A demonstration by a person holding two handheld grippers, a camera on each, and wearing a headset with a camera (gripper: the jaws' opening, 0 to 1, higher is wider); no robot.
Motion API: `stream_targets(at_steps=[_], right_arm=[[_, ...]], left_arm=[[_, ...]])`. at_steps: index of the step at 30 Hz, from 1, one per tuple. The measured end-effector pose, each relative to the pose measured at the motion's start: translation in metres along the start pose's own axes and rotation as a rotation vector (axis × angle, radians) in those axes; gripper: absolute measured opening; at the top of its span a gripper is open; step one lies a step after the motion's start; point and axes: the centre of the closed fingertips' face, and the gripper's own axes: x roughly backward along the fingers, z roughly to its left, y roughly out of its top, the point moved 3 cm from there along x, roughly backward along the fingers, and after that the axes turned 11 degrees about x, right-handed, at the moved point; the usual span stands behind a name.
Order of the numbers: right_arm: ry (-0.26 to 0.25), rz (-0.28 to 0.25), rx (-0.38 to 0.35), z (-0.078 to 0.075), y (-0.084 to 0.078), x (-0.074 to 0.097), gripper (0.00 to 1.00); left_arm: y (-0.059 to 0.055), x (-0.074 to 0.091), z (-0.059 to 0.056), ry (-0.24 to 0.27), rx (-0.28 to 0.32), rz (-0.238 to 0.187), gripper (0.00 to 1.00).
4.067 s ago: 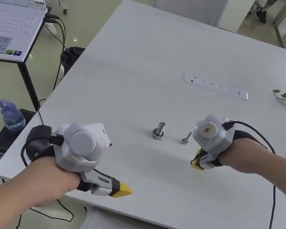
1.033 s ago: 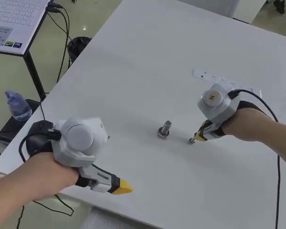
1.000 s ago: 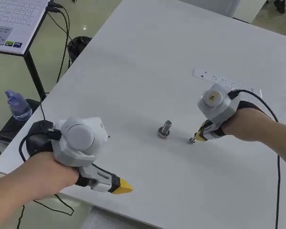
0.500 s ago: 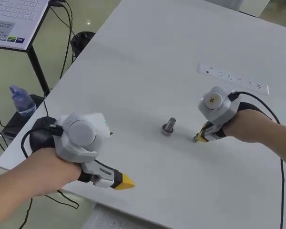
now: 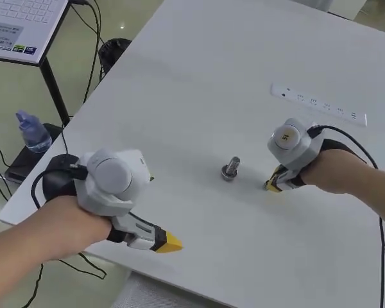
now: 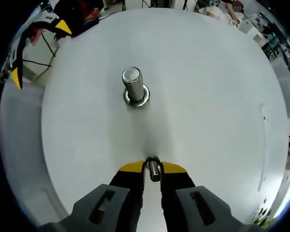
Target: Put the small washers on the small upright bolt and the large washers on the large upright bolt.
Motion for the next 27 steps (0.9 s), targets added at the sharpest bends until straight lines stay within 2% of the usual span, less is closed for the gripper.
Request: stream_targets(at_steps=[27], right_arm=[[-0.001,0.002,0.010,-0.0027,-0.0009,-0.0022,0.14]], left_arm=[[-0.0043,0.0009,-0.0013,-0.011,-0.001,0.023,0.84]])
